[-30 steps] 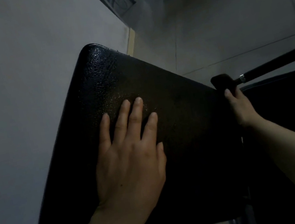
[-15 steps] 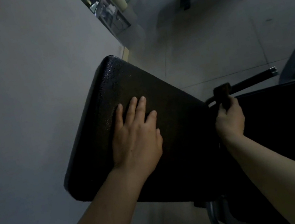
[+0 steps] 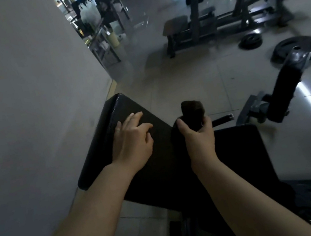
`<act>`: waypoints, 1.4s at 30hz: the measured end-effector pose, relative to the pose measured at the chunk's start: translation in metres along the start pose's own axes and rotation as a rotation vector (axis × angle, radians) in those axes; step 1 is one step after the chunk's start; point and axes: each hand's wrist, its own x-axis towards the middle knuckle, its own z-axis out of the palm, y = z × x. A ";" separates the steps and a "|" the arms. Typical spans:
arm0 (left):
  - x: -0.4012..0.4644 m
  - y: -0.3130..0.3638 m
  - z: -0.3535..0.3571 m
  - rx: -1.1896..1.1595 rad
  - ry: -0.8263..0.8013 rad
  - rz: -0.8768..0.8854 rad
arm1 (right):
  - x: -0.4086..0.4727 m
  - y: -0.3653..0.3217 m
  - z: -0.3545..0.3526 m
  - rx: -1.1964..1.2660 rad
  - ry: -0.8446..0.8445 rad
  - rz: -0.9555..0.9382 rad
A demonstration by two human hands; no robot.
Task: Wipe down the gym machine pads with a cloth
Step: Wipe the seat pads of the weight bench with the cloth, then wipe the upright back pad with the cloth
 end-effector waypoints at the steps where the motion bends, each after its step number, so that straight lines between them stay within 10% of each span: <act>1: -0.002 0.005 -0.012 -0.007 0.014 0.009 | -0.009 -0.012 0.001 -0.003 -0.005 0.004; 18: -0.004 0.076 -0.107 -0.249 0.158 0.196 | -0.080 -0.143 -0.039 -0.215 0.120 -0.137; 42: -0.105 0.103 -0.195 -0.494 0.210 0.623 | -0.278 -0.145 -0.024 -0.142 0.533 -0.472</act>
